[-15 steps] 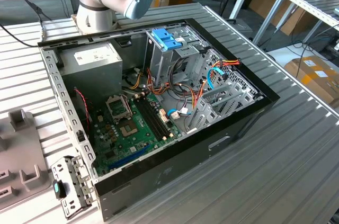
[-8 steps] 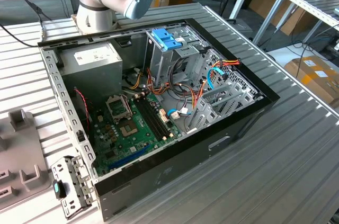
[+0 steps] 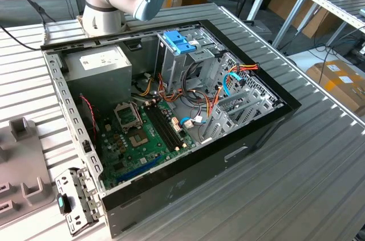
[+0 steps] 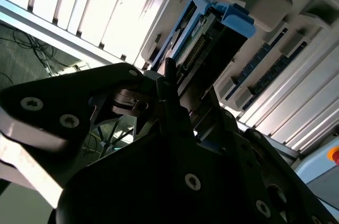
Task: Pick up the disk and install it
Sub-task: 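Pick up the disk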
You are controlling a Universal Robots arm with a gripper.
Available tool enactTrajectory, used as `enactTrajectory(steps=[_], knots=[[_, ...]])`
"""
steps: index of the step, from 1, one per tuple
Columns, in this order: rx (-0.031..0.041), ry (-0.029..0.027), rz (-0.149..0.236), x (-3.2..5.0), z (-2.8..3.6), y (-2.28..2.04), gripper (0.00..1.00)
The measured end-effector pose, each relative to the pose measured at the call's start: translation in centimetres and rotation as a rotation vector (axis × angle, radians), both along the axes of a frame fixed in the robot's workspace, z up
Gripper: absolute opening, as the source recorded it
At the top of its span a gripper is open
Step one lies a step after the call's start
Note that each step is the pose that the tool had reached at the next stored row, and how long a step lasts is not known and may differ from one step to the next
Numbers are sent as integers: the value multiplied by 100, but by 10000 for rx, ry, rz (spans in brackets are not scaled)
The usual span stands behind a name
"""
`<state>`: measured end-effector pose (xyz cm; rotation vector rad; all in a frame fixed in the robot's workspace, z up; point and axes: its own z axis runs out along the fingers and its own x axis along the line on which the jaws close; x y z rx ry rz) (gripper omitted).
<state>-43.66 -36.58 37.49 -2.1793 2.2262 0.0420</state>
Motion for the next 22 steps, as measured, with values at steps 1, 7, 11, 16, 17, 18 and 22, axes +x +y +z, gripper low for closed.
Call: enactTrajectory(steps=[1,7,11,16,17,18,22], knots=[[1,-1,0,0,28,0,35],[1,-2,0,0,254,0,35],[2,-2,0,0,417,0,35],[1,-2,0,0,651,0,35],[2,-3,0,0,698,0,35],[1,-1,1,0,739,0,35],[0,-1,2,0,888,0,35]])
